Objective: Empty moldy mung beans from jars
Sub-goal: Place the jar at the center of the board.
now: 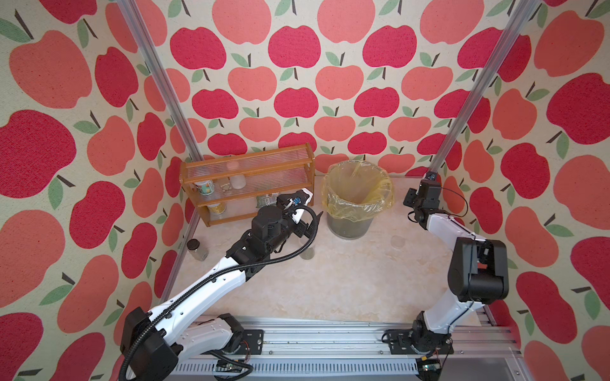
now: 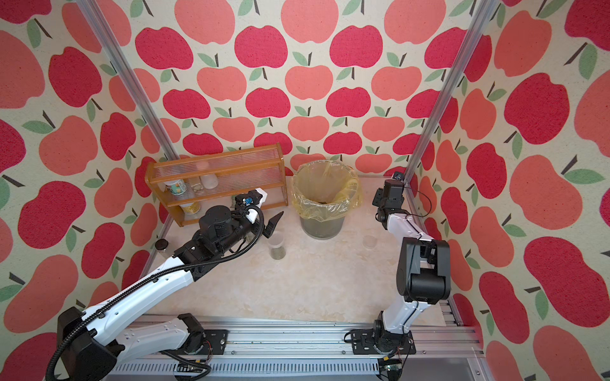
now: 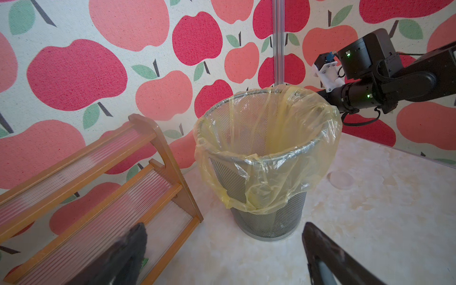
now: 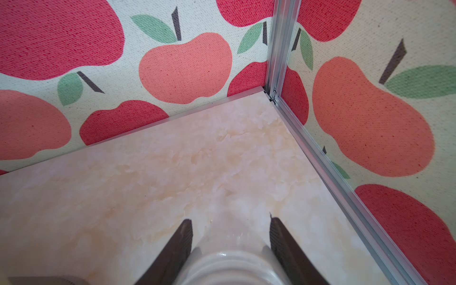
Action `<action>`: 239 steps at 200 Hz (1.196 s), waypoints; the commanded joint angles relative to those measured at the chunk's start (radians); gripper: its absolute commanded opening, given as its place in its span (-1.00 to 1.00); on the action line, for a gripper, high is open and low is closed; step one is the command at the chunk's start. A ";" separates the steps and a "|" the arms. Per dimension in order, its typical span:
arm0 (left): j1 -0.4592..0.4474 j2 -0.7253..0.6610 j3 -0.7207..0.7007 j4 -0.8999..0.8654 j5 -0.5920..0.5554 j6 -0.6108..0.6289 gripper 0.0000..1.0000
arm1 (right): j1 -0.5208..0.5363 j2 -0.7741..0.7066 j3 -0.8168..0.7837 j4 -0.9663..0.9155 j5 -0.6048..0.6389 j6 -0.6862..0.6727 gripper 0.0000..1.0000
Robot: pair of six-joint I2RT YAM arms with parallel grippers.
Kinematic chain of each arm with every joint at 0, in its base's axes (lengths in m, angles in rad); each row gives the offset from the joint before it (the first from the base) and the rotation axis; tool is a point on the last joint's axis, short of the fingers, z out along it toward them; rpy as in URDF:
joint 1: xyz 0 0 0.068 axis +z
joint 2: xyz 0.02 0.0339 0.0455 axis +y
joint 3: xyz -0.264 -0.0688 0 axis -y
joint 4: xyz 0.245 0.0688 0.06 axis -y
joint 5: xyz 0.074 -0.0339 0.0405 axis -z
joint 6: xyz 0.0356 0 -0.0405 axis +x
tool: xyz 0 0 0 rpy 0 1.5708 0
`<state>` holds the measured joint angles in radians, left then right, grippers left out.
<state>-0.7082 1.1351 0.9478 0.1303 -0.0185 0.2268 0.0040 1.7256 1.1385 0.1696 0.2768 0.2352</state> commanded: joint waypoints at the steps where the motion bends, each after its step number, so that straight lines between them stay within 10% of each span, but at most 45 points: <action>1: 0.008 0.007 0.023 0.004 0.012 -0.012 0.99 | -0.008 0.057 0.068 -0.049 0.012 -0.004 -0.10; 239: 0.026 0.057 0.043 0.000 0.063 -0.035 0.99 | -0.029 0.129 0.182 -0.118 -0.129 0.007 0.71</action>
<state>-0.6895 1.1835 0.9493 0.1303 0.0269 0.2070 -0.0246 1.9007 1.3476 0.0048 0.1726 0.2577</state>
